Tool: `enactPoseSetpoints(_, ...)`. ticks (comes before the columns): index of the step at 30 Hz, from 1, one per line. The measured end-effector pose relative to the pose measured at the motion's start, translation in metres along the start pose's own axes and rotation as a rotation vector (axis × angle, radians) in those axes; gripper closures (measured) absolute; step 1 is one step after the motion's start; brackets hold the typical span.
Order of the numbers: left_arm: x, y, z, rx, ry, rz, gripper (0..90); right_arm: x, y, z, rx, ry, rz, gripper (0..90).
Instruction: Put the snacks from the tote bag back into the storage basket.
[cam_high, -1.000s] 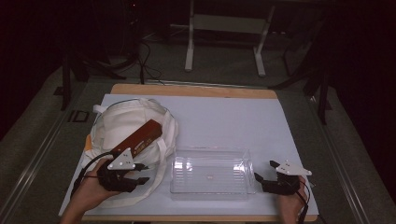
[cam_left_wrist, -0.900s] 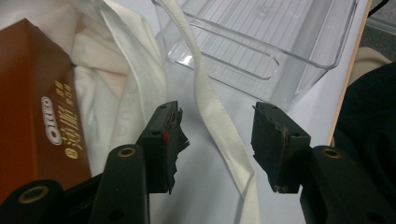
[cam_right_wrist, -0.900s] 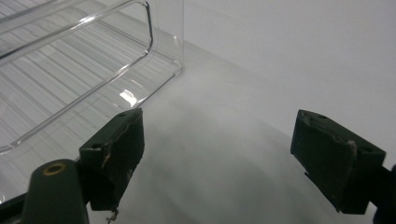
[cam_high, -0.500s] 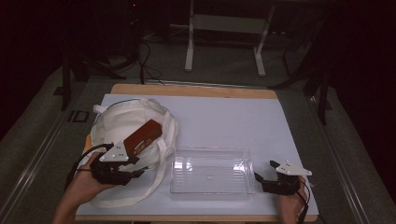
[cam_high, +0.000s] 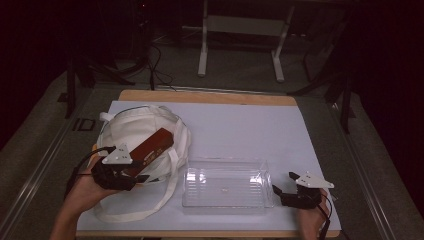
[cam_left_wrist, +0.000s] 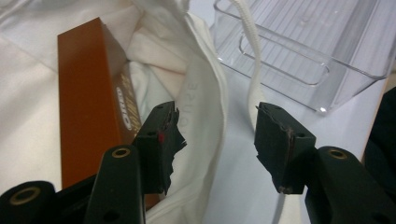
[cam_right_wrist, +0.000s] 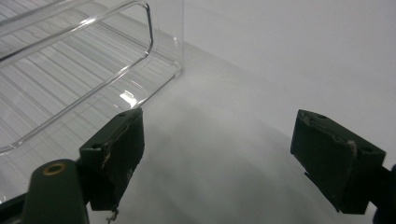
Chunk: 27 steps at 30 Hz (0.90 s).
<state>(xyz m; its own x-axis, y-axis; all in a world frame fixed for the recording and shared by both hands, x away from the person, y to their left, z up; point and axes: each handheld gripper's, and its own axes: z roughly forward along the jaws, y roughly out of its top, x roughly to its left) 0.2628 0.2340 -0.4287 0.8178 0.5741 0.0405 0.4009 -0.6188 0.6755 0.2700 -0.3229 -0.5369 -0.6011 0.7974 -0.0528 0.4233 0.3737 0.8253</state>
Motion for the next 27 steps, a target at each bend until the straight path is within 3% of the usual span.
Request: enactPoseSetpoints(27,0.026,-0.003,0.007,0.062,0.058,-0.058,44.9,0.0,0.0,0.0,-0.003,-0.001,0.001,17.4)
